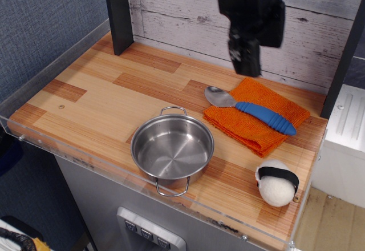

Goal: Place the spoon on the orange napkin

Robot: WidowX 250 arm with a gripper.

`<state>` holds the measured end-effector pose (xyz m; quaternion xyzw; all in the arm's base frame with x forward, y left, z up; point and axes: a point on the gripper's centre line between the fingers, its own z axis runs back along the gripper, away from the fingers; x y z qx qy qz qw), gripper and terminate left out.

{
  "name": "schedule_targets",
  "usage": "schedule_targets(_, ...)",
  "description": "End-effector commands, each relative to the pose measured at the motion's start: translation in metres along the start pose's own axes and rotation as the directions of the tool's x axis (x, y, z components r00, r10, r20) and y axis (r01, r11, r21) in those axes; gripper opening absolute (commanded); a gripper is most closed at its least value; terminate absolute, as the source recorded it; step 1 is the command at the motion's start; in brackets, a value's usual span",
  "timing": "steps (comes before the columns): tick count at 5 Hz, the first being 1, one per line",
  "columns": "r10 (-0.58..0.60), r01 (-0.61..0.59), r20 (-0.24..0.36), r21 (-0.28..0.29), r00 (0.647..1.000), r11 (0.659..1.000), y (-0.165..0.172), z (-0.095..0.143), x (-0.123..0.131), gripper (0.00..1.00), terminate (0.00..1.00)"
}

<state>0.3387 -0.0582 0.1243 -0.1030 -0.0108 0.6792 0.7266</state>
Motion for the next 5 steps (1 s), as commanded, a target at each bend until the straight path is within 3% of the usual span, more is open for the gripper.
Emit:
schedule_targets(1, 0.021, -0.023, -0.020, -0.118, 1.000, 0.993, 0.0197, 0.0766, 0.0096, 1.00, 0.00)
schedule_targets(4, 0.021, -0.023, -0.020, -0.118, 1.000, 0.993, 0.0197, 0.0766, 0.0096, 1.00, 0.00)
schedule_targets(5, 0.021, -0.023, -0.020, -0.118, 1.000, 0.993, 0.0197, 0.0766, 0.0096, 1.00, 1.00)
